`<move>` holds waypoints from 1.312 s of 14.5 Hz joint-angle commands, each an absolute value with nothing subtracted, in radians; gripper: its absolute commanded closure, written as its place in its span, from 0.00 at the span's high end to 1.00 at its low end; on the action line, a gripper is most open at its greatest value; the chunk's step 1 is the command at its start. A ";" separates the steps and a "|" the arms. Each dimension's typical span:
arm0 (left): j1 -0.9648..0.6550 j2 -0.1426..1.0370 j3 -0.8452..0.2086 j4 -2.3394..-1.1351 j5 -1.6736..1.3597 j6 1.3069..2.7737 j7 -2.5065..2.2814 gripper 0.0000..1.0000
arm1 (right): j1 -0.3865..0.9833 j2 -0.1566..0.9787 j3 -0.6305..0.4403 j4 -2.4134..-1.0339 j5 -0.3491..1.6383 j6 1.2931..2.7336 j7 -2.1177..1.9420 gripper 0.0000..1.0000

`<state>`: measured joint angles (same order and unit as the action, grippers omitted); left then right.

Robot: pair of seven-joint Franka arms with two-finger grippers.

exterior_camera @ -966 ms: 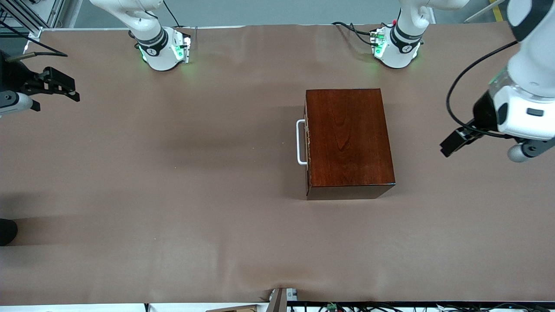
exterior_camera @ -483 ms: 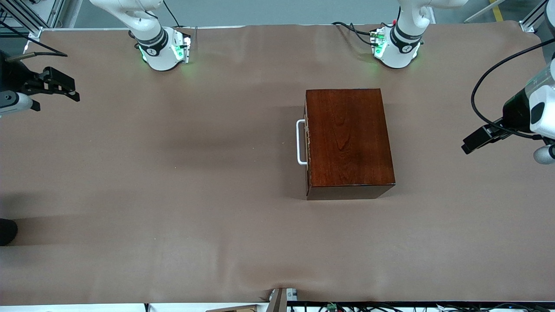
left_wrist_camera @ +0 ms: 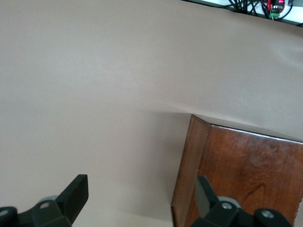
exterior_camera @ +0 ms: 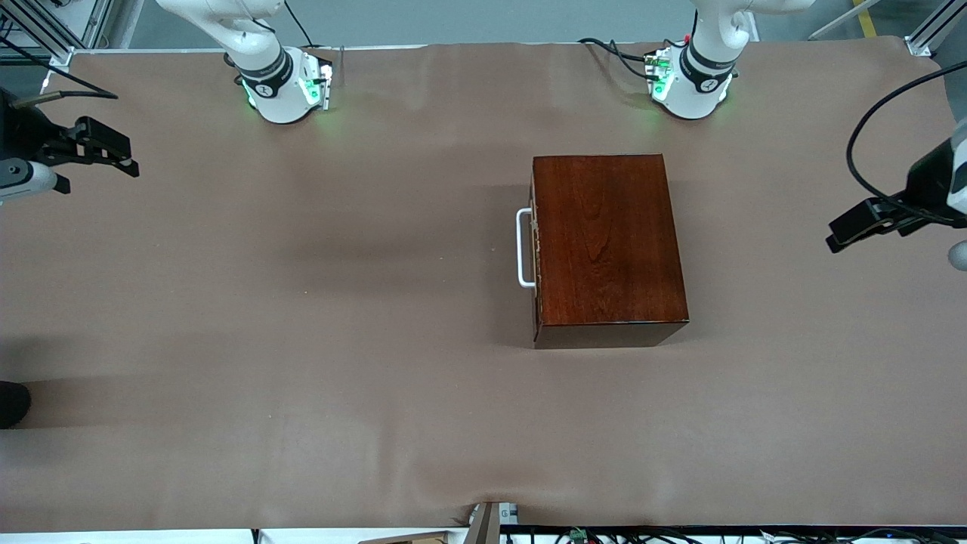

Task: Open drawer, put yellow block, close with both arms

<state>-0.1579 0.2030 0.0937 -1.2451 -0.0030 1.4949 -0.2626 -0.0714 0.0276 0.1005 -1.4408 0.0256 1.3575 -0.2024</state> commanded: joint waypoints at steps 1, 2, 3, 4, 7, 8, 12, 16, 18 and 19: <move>-0.149 0.164 0.090 -1.272 -0.018 1.476 -0.212 1.00 | -0.084 -0.008 0.110 -1.477 0.023 1.362 -0.190 1.00; -0.149 0.163 0.089 -1.272 -0.015 1.471 -0.193 1.00 | -0.084 -0.008 0.110 -1.477 0.023 1.362 -0.190 1.00; -0.149 0.163 0.092 -1.272 -0.011 1.468 -0.174 1.00 | -0.083 -0.009 0.110 -1.477 0.023 1.362 -0.190 1.00; -0.149 0.163 0.092 -1.272 -0.009 1.463 -0.164 1.00 | -0.083 -0.009 0.110 -1.477 0.023 1.362 -0.190 1.00; -0.147 0.158 0.094 -1.272 -0.008 1.450 -0.163 1.00 | -0.083 -0.008 0.110 -1.477 0.023 1.362 -0.190 1.00; -0.147 0.153 0.094 -1.273 -0.006 1.434 -0.160 1.00 | -0.083 -0.009 0.110 -1.477 0.023 1.362 -0.190 1.00; -0.147 0.095 0.095 -1.342 -0.006 1.430 -0.087 1.00 | -0.084 -0.009 0.110 -1.477 0.023 1.361 -0.190 1.00; -0.059 0.008 0.010 -1.465 -0.008 1.450 -0.086 1.00 | -0.083 -0.008 0.110 -1.477 0.023 1.359 -0.190 1.00; -0.008 -0.027 -0.050 -1.512 -0.008 1.457 -0.086 1.00 | -0.083 -0.008 0.110 -1.477 0.023 1.359 -0.190 1.00; 0.006 -0.047 -0.066 -1.540 -0.008 1.465 -0.086 1.00 | -0.083 -0.008 0.110 -1.477 0.023 1.359 -0.190 1.00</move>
